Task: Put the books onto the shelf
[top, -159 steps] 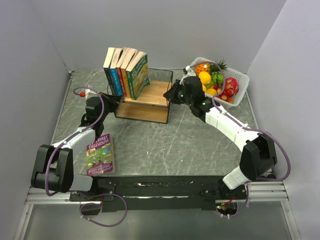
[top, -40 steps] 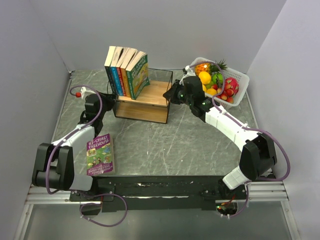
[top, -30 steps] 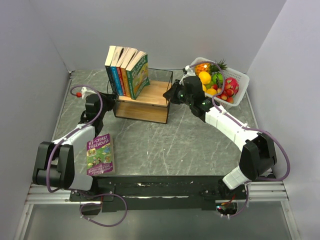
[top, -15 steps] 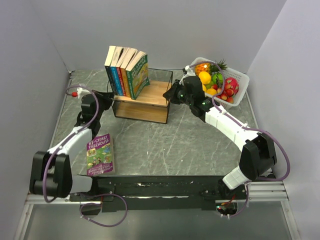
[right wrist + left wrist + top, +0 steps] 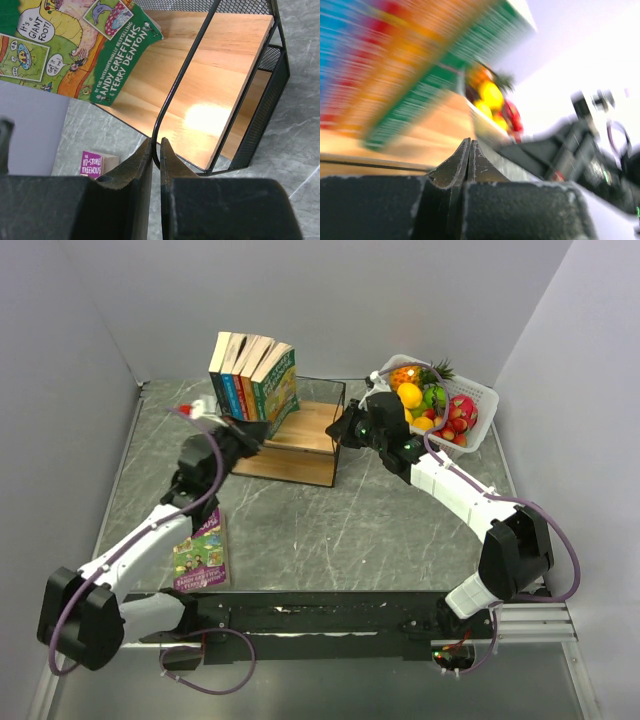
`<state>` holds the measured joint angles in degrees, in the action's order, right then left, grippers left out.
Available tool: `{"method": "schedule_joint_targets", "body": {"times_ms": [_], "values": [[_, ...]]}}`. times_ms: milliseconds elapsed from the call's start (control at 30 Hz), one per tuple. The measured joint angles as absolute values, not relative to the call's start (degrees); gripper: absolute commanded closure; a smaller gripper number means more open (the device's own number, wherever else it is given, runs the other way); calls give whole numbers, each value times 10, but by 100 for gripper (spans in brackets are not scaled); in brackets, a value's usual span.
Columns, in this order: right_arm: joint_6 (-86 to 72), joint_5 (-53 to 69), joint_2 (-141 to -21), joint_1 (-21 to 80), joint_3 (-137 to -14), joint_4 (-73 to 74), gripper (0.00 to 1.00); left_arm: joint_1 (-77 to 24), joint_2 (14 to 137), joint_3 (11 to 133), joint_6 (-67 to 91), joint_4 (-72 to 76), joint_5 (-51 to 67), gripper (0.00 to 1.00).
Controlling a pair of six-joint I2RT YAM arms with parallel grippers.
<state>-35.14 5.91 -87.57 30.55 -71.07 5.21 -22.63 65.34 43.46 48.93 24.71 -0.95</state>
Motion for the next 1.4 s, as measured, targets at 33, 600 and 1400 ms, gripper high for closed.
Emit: {"method": "schedule_joint_targets", "body": {"times_ms": [33,600,1400], "values": [[-351,59,-876,305,-711,52,100,-250,660,442,470,248,-12,99],[-351,62,-878,305,-714,55,100,-456,859,582,179,297,-216,99],[-351,72,-882,305,-717,54,100,-439,1054,750,-4,313,-490,99]]}}
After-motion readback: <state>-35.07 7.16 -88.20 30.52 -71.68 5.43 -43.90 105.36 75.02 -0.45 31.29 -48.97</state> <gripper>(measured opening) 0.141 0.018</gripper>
